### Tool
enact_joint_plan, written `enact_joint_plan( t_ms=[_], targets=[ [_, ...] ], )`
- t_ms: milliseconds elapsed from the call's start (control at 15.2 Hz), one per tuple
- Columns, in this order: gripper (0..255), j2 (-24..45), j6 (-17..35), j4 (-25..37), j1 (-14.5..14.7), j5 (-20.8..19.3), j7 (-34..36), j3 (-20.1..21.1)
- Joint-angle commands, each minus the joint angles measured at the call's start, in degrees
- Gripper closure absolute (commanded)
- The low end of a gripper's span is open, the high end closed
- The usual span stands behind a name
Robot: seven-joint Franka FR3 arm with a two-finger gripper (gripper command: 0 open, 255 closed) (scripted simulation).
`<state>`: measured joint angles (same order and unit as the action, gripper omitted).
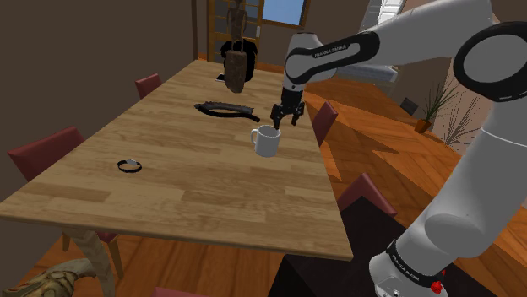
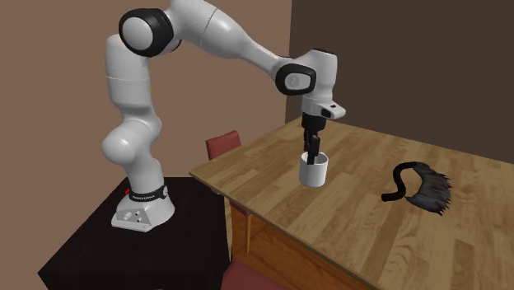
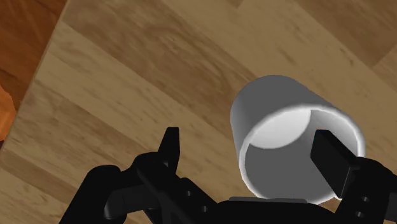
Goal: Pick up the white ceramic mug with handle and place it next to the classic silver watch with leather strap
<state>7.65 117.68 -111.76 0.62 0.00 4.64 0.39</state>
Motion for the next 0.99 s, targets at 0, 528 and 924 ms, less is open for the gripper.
enact_joint_plan(
  t_ms=[0, 528, 924],
  targets=[
    [0, 4.52, 0.98, 3.40, -0.02, 0.50, -0.26, 0.08],
    [0, 8.62, 5.32, 3.10, -0.03, 0.76, -0.43, 0.14],
    [0, 9.15, 6.39, 2.57, -0.02, 0.76, -0.43, 0.15]
  ],
)
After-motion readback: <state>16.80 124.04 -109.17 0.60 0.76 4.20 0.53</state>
